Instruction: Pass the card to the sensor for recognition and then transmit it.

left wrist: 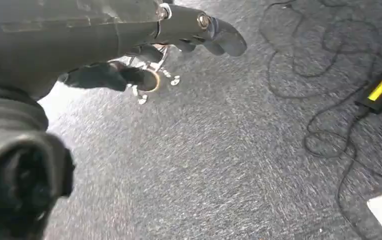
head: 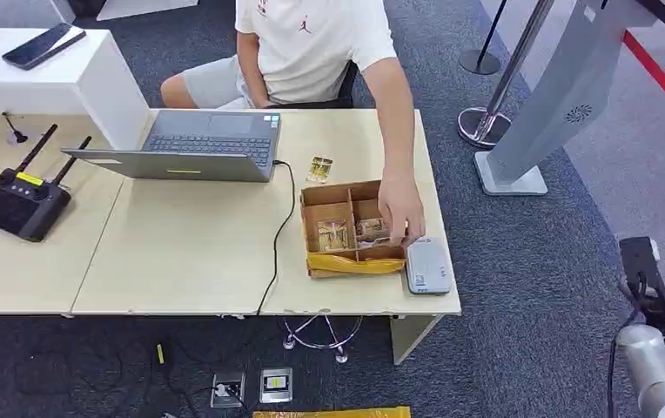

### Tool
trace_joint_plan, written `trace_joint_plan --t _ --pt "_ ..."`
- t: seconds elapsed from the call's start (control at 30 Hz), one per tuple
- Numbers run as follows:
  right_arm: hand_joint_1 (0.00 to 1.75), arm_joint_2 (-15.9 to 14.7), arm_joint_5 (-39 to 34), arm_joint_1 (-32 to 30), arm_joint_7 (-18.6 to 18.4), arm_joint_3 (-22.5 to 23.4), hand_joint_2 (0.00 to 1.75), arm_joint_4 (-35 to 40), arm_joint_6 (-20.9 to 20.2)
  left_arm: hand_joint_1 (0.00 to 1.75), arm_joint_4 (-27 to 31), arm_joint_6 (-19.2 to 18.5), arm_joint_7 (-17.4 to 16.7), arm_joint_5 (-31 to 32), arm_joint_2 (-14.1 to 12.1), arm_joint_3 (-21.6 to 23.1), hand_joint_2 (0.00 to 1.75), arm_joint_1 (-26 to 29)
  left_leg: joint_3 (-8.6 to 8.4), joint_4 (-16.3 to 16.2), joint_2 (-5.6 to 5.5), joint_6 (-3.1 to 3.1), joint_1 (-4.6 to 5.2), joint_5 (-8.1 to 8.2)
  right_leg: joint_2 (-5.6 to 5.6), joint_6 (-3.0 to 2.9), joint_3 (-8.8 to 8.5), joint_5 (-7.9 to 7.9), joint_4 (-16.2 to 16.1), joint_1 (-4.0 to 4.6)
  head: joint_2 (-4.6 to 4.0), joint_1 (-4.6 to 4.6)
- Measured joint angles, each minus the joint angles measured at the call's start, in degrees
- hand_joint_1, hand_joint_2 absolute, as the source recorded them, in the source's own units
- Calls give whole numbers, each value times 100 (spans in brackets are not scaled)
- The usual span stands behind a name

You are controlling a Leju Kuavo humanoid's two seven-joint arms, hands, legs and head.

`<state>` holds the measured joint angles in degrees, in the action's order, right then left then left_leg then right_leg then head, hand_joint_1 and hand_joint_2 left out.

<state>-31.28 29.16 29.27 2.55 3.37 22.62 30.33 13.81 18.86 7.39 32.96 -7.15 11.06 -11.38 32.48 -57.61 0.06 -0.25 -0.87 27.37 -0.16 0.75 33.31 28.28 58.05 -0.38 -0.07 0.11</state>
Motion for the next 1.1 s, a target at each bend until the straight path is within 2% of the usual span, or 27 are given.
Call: trace_joint_plan --t 0.1,0.23,0.33,0.5,0.7,0.73,0.77,0.83,0.9,0.97,1.1 --pt "0 39 -20 -397 -520 166 175 -192 -488 0 -4 20 0 -98 2 -42 0 -26 -2 0 2 0 0 3 1 0 0 1 0 1 0 0" --pt "0 182 -179 -884 -1259 352 175 -409 -1463 0 -7 -9 -57 -205 7 -98 0 -97 0 2 0 0 -1 3 -2 1 -1 3 1 1 0 -2" --pt "0 362 -301 -1160 -1622 471 175 -541 -1917 0 -7 -18 -94 -260 15 -124 0 -169 -2 3 3 0 -4 3 1 1 -1 3 1 4 0 -2" --pt "0 654 -505 -1507 -1881 693 175 -715 -2334 0 -4 -15 -149 -299 37 -144 0 -243 -4 3 4 0 -4 3 1 0 -3 4 1 4 0 0" --pt "0 890 -651 -1723 -1872 874 175 -817 -2472 0 -4 -88 -229 -200 46 -144 0 -345 -2 3 4 1 -1 2 7 0 -7 4 1 2 0 2" --pt "0 920 -649 -1735 -1855 902 175 -828 -2485 0 -4 -169 -153 1 35 -142 0 -355 -1 5 3 1 -1 2 7 0 -13 4 2 2 0 -2" --pt "0 953 -616 -1735 -1831 924 175 -839 -2528 0 -4 -243 158 407 -24 -112 0 -330 -4 5 7 0 -2 3 8 0 -15 4 2 2 0 0" --pt "0 1010 -570 -1725 -1833 942 175 -846 -2607 0 -7 -256 1125 1281 -254 62 0 -193 -13 6 21 -6 -3 8 24 0 -15 4 3 3 0 0" --pt "0 1045 -551 -1724 -1870 985 175 -850 -2655 0 -7 -238 1774 1613 -548 271 0 -89 -21 5 26 -11 -4 11 28 -6 -14 9 3 4 0 -2" --pt "0 1082 -524 -1725 -1877 1009 175 -865 -2686 0 -31 -282 1891 1631 -667 352 0 -27 -18 5 23 -11 -5 11 26 -5 -13 11 3 5 0 0" --pt "0 1163 -511 -1711 -1877 1018 175 -894 -2758 0 -59 -389 1827 1683 -844 569 0 9 -19 6 8 -10 -5 10 13 -2 -22 16 3 5 0 -2"
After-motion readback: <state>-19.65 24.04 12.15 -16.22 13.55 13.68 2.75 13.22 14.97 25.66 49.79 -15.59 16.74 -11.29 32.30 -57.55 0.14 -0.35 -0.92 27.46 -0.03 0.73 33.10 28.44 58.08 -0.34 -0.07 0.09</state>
